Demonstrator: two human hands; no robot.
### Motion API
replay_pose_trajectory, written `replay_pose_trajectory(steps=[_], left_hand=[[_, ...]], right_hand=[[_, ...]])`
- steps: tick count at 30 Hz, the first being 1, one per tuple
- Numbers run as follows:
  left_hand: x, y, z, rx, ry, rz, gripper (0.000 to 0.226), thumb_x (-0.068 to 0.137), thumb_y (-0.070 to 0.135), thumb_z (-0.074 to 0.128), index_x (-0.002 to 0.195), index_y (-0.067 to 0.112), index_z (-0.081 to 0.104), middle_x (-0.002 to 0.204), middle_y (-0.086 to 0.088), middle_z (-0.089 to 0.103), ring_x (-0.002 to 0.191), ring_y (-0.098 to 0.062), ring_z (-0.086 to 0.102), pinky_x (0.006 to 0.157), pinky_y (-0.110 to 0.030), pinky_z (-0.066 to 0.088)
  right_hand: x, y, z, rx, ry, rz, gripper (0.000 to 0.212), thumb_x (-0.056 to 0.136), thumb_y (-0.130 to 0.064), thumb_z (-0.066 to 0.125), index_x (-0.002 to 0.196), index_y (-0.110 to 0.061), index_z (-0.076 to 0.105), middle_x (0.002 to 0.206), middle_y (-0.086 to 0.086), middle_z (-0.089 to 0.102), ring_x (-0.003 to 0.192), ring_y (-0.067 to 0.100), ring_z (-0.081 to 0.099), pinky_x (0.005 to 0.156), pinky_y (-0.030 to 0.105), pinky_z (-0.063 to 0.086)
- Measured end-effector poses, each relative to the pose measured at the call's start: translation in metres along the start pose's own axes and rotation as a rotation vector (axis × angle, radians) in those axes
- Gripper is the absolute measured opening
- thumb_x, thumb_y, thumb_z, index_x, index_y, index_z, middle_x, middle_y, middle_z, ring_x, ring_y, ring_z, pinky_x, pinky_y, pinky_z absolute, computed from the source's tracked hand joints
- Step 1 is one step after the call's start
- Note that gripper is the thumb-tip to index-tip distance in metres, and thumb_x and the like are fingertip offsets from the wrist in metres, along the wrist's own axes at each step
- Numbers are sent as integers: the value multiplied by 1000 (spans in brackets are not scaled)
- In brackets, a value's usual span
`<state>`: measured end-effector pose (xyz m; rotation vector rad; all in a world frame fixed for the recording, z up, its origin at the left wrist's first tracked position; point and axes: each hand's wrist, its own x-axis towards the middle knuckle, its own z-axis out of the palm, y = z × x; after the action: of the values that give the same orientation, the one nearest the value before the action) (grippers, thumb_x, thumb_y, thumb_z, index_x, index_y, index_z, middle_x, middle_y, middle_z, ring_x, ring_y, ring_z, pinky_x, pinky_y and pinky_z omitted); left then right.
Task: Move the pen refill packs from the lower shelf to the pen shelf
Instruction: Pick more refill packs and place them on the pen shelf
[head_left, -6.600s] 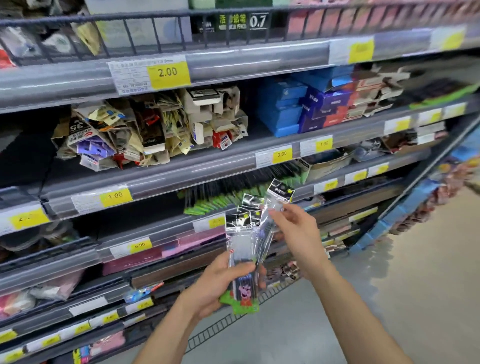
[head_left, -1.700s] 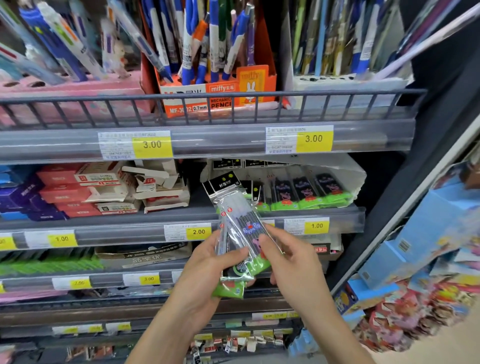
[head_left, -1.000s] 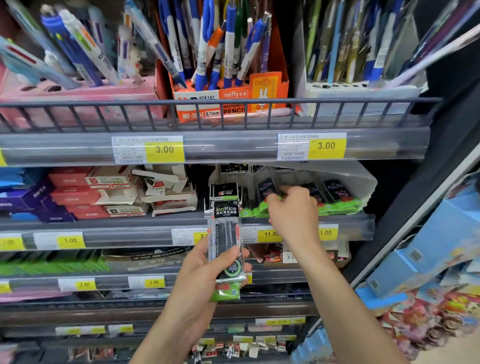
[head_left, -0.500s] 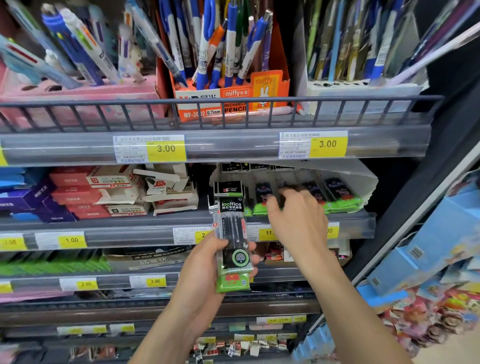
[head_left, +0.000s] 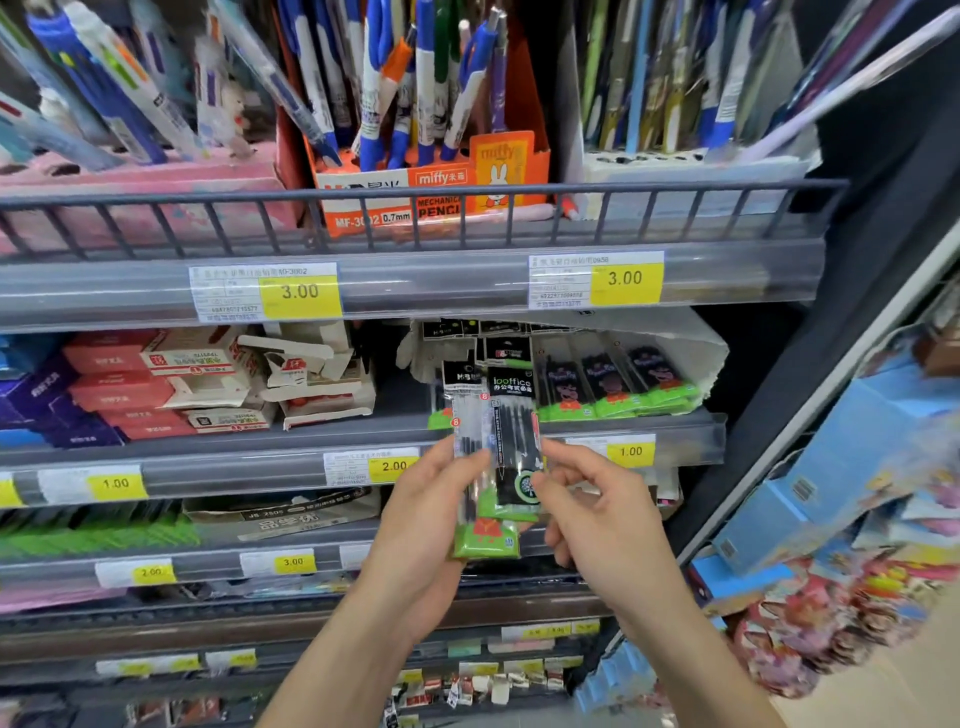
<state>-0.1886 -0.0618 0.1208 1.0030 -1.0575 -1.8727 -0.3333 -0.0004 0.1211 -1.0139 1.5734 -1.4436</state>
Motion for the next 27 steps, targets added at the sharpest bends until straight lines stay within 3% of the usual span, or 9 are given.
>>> replay_pose_trajectory(steps=[2,6,8,11,15,18,20,24,27], left_hand=[[1,-2,4,-24,-10,-20,31,107,13,51,130,17,72,124,-18,76,119,-45,68,108,-63,50],[-1,-4,10,25,26,43,38,101,10,65,133,30,69,119,-5,79,106,-22,69,103,-51,50],[-2,-5,11,42,32,69,35,99,12,69,123,37,74,115,1,80,104,-16,72,105,-50,49],[-1,-5,11,30,71,75,33,99,14,69,122,38,69,113,7,81,114,-18,73,110,-55,48],[-1,-2,5,3,66,93,33,105,11,58,131,30,64,113,-6,82,105,-24,78,79,-41,63],[-2,0,1,-78,93,73,36,107,10,55,139,26,58,119,-13,80,105,-30,79,73,-39,67],[-4,0,0,-94,100,67,36,107,12,54,141,24,57,118,-14,79,103,-30,79,70,-37,66],[-8,1,-1,-111,102,65,30,108,13,51,136,20,60,114,-18,80,97,-32,80,67,-33,65],[-8,2,-1,-108,119,68,24,109,15,51,128,16,66,110,-18,81,95,-31,80,66,-32,65]], right_hand=[[-2,0,-3,18,16,16,31,97,-18,67,123,-34,62,73,-7,59,52,11,58,47,23,48],[-4,-2,-8,49,18,49,28,97,-19,67,112,-42,63,76,0,63,53,17,64,51,26,55],[-3,-2,-10,96,19,70,28,97,-17,67,118,-35,64,71,-2,66,55,19,65,57,29,58],[3,-2,-18,175,80,72,26,97,-14,68,119,-27,66,74,-6,70,58,17,67,62,22,56],[28,-7,-33,201,211,104,24,97,-11,67,118,-22,67,84,-7,76,59,14,68,60,20,55],[57,-14,-41,-23,287,88,27,97,-14,65,124,-14,66,89,-1,74,57,10,68,62,30,57],[75,-20,-39,-243,293,39,27,96,-19,64,122,-11,69,80,-2,74,64,14,70,70,39,58],[95,-32,-27,-599,334,-28,14,92,-22,63,83,-12,67,71,-1,60,84,27,52,76,32,42],[95,-33,-16,-777,356,-54,28,91,-25,64,67,-17,53,65,-3,45,81,32,44,75,35,36]])
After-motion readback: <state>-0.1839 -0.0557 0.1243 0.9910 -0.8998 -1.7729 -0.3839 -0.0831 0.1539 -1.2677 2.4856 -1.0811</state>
